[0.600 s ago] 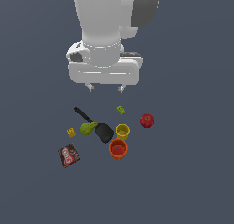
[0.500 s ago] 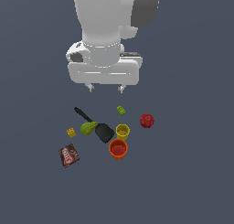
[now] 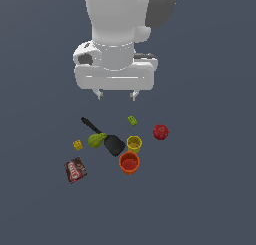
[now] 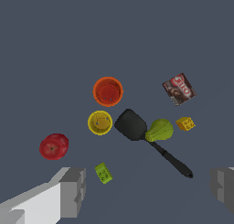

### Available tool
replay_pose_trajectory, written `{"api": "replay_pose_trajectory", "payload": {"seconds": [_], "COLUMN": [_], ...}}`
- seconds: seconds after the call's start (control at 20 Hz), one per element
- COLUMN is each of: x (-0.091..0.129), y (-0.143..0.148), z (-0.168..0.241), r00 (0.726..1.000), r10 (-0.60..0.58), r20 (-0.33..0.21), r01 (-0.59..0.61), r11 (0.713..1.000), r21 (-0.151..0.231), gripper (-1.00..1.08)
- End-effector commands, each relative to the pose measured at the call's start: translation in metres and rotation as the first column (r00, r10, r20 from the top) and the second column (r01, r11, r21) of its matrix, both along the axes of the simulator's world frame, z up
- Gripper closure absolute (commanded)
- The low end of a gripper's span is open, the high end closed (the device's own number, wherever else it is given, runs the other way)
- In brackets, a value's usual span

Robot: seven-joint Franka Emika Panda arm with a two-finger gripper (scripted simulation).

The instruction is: Pick up a designated object from a clutter of objects.

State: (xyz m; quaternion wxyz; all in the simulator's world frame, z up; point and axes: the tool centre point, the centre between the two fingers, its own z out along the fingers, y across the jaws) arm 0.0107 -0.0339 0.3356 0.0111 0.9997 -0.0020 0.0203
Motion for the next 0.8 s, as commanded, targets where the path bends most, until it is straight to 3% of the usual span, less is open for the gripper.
{"api": "replay_pose_trajectory", "payload": {"seconds": [0.0, 0.75], "x": [0.0, 0.01], "y": [0.0, -0.019], "z": [0.001, -0.023], "r00": [1.0, 0.998], "r10": [0.006, 0.057], "r20": [0.002, -0.005], "r01": [-0.006, -0.057], "r11": [1.0, 0.998], "r21": [-0.003, 0.002], "gripper": [-0.92, -0.92]}}
